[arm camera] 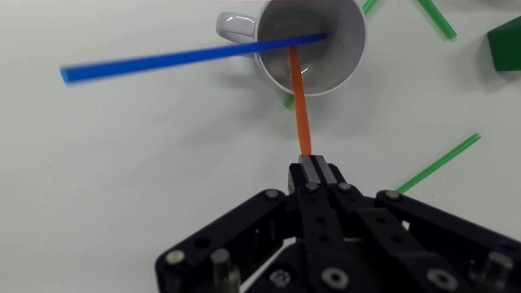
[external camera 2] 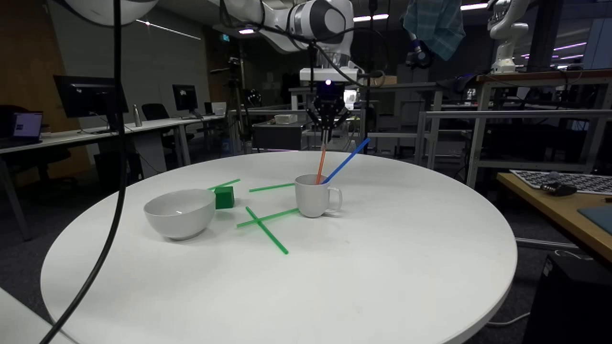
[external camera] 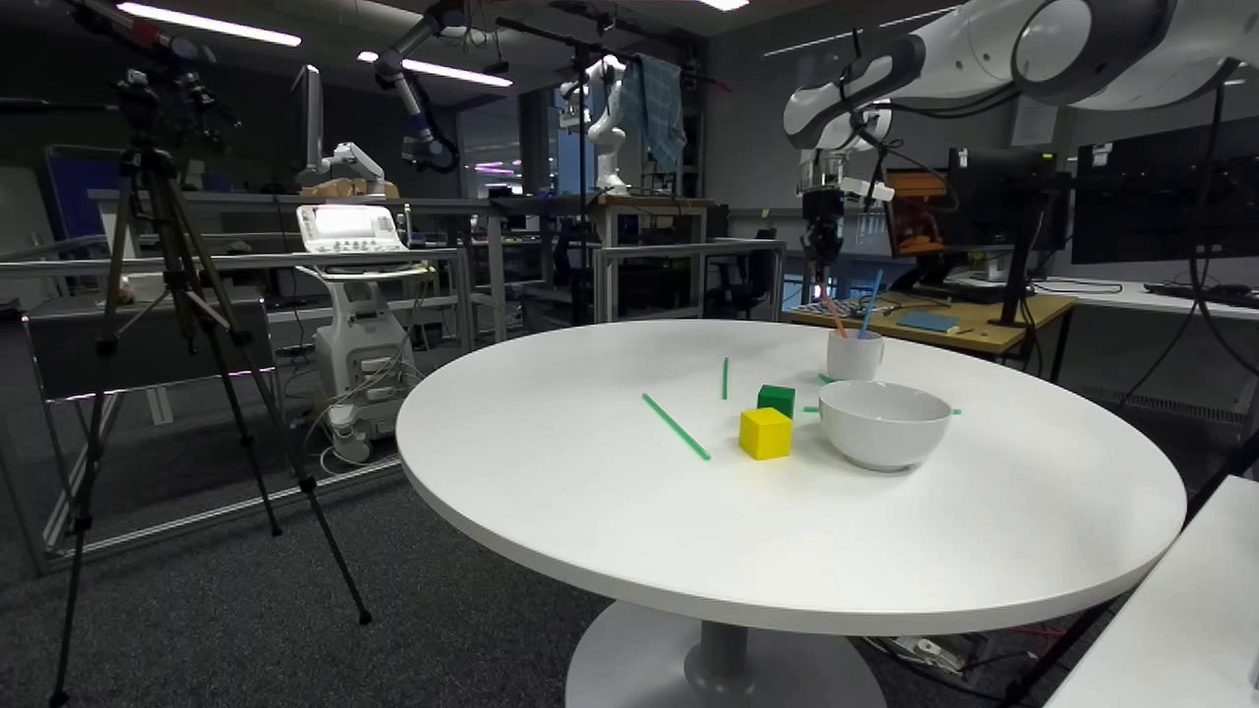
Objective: Take the red straw out of the white mug
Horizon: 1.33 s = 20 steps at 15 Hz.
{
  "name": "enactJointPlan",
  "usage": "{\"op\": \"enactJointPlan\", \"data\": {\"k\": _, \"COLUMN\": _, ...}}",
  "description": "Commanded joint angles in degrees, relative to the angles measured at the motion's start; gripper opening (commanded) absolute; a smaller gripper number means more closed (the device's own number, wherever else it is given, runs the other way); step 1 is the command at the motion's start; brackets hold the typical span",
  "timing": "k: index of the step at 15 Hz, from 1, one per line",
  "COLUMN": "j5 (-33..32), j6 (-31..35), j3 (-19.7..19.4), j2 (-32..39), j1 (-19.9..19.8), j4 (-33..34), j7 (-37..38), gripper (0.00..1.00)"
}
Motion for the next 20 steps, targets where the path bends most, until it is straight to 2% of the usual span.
{"op": "enactJointPlan", "data": {"k": 1, "j5": -0.49, "j6": -3.34, "j3": 0.32, "j2": -3.22, "j1": 0.77, "j4": 0.45, "j7": -1.59, "gripper": 0.0}}
{"op": "enactJointPlan", "data": {"k": 9, "j5": -2.61, "j6": -7.53, "j3": -0.15, "j2": -6.54, "j1": 4.71, "j4": 2.27, "j7": -1.65, "gripper": 0.0}}
{"op": "enactJointPlan", "data": {"k": 20, "j5": -5.45, "j6": -9.9, "j3": 0.01, "j2": -5.6, "j1": 11.14, "j4": 3.63, "j7": -4.67, "gripper": 0.0}}
